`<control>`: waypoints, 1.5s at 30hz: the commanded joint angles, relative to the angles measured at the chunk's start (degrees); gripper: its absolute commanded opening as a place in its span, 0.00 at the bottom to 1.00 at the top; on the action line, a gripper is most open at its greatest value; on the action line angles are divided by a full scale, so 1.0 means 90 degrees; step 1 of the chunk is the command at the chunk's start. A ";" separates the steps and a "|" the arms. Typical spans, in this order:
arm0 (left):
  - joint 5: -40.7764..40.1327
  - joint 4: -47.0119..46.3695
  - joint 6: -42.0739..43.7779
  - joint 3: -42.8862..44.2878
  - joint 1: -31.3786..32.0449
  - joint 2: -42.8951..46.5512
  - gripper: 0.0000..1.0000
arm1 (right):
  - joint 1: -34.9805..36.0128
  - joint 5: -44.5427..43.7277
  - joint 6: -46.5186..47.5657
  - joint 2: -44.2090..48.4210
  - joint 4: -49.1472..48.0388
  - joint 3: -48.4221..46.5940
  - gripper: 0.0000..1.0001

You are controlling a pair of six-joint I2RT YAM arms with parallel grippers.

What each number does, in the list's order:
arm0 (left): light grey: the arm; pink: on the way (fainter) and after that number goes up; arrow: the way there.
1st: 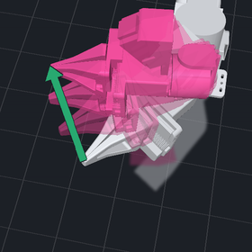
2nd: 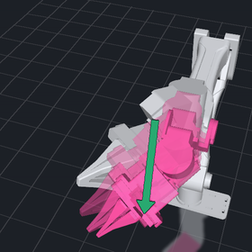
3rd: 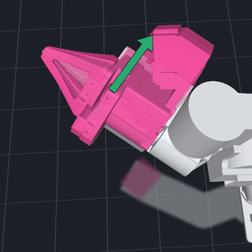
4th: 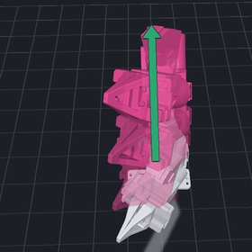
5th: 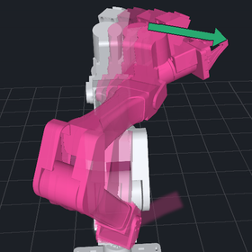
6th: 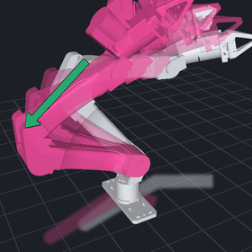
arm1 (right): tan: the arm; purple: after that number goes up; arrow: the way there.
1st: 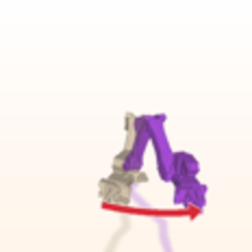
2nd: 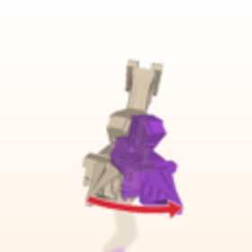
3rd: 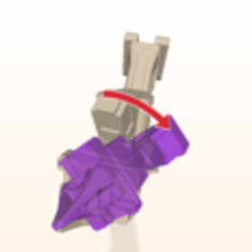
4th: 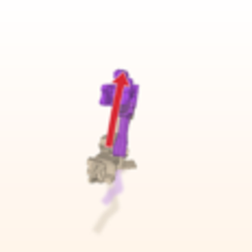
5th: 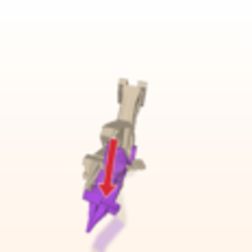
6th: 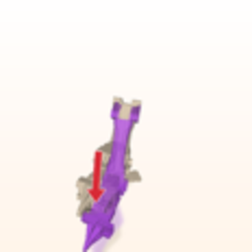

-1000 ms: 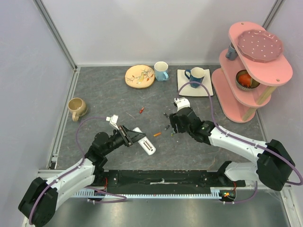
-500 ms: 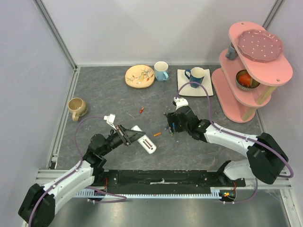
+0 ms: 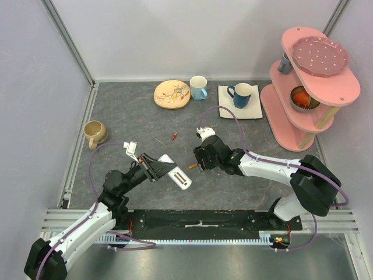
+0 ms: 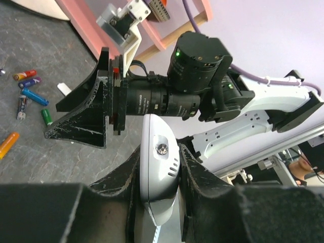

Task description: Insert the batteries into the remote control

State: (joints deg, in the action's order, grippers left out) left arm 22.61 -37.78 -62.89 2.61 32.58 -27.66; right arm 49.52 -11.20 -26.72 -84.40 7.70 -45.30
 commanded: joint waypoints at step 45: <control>-0.1165 0.4159 0.0660 -0.0105 -0.0026 0.2028 0.02 | 0.0582 -0.0005 0.0244 -0.1364 -0.0163 -0.1080 0.78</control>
State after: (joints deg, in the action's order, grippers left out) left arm 12.93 -0.80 -58.85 2.50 32.58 -10.28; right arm 54.22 -9.30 -25.78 -95.04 7.31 -52.36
